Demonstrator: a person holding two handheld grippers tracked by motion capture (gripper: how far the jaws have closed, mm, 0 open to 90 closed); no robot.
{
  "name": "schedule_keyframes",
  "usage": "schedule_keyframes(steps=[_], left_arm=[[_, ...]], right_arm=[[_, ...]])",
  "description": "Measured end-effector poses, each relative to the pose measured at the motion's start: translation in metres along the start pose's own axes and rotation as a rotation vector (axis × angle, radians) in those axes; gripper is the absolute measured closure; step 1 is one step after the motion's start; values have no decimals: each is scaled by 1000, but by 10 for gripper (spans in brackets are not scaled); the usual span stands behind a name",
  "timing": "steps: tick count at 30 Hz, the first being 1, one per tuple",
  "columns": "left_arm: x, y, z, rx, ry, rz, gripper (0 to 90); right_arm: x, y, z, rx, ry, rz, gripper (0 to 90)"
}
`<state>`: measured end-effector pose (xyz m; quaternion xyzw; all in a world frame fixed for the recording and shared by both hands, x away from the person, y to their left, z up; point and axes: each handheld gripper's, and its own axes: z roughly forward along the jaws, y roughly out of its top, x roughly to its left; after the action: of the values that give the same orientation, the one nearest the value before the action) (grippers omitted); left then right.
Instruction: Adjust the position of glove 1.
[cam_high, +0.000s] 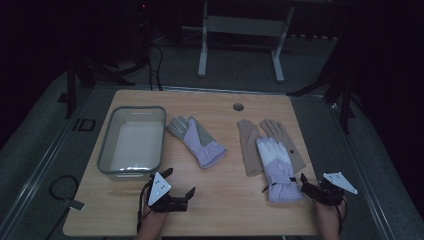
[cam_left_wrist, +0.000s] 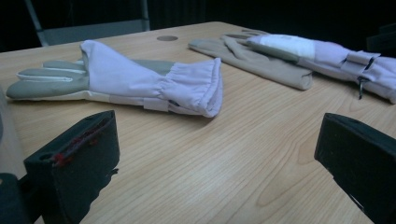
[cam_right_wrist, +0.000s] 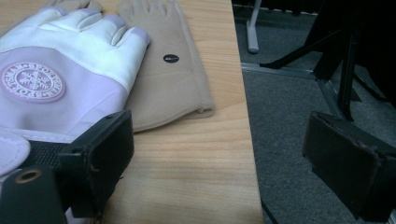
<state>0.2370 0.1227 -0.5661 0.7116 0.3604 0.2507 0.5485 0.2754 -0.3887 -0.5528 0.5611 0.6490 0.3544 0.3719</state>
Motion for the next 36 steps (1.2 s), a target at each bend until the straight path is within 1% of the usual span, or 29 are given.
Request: schedule_keyframes(steps=[3,5,8,11,14,18,19,20,21,22,23,25,26,27,28,29,30,31,32,33,34,35,36], left_arm=[[0,0,0,-7,2,0,1],[-1,0,0,-8,3,6,1],[-1,0,0,-4,1,11,1],[-1,0,1,2,1,8,1],[-1,0,1,0,5,3,1],[-1,0,1,-2,3,10,1],[-2,0,1,-1,2,17,1],[-2,0,1,-1,2,17,1],[-2,0,1,-1,-5,20,1],[-2,0,1,-1,-5,20,1],[-2,0,1,-1,-7,20,1],[-1,0,1,1,-9,18,1],[-1,0,1,1,-9,18,1],[-2,0,1,3,-2,24,1],[-2,0,1,3,-2,24,1],[-3,0,1,6,-14,28,1],[-3,1,2,10,-23,28,1],[-5,1,2,12,-30,34,1],[-5,1,2,12,-30,34,1],[-5,1,3,28,-29,38,1],[-5,1,3,28,-29,38,1],[-6,2,3,38,-30,36,1],[-6,2,3,38,-30,36,1]], right_arm=[[0,0,0,6,5,-10,88],[0,0,0,6,8,-5,89],[0,0,0,6,9,-6,89],[1,0,1,15,7,-20,88],[0,1,2,24,6,-11,89],[0,5,3,39,8,-10,88],[-1,9,4,54,15,-1,88],[-1,9,4,54,15,-1,88],[-3,15,5,71,43,25,88],[-3,15,5,71,43,25,88],[-4,19,6,84,48,25,88],[-6,31,5,98,52,23,88],[-6,31,5,98,52,23,88],[-8,40,3,93,46,28,88],[-8,40,3,93,46,28,88],[-10,50,2,101,72,23,119],[-11,54,2,118,114,34,151],[-12,59,3,144,173,54,123],[-12,63,4,160,220,65,134],[-11,67,5,164,246,61,130],[-11,67,5,164,246,61,130],[-5,73,7,169,250,40,138],[-5,73,7,169,250,40,138]])
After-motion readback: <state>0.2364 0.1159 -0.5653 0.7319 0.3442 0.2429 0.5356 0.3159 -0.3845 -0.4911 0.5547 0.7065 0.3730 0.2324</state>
